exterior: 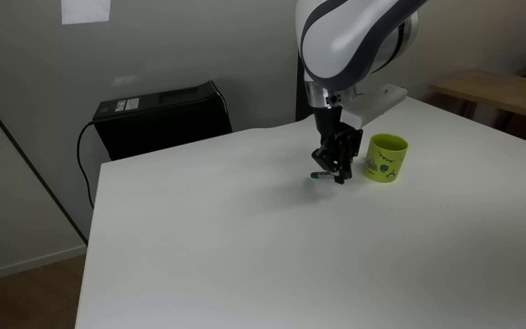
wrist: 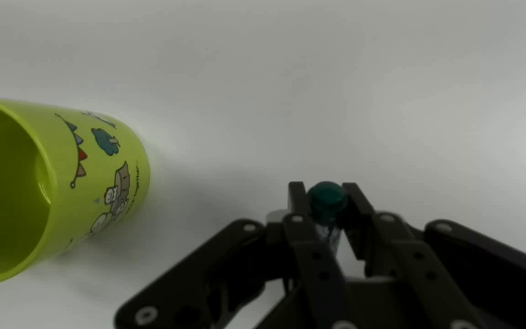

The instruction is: Take the marker from the cup and put it on the table

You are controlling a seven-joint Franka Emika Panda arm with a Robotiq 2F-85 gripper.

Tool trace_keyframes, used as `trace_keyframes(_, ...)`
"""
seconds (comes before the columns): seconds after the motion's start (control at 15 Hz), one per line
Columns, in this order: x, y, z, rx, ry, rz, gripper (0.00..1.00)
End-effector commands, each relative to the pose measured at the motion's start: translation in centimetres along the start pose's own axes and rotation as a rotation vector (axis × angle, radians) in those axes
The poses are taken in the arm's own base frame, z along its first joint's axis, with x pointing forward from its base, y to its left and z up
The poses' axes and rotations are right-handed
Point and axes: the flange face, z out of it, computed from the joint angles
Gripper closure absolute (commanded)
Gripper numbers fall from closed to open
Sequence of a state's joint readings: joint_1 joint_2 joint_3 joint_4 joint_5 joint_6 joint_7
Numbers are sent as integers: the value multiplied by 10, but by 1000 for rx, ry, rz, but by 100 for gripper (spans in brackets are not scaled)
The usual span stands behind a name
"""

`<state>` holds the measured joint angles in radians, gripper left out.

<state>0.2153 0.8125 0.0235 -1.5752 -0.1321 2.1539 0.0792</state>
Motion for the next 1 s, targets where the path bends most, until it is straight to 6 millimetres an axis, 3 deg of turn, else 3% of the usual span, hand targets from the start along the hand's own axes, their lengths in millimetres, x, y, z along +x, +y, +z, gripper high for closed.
trace_keyframes(0.0,1,0,-2,16,18,23,94)
trace_keyframes(0.27,0,0,-3,9,9,26,94)
trace_keyframes(0.33,-1,1,-3,5,6,25,51)
trace_keyframes(0.4,-2,1,-3,0,-5,18,50)
trace_keyframes(0.47,1,-1,0,0,6,0,69)
trace_keyframes(0.67,1,-1,0,0,3,0,51)
trace_keyframes(0.93,1,-1,0,0,2,0,50)
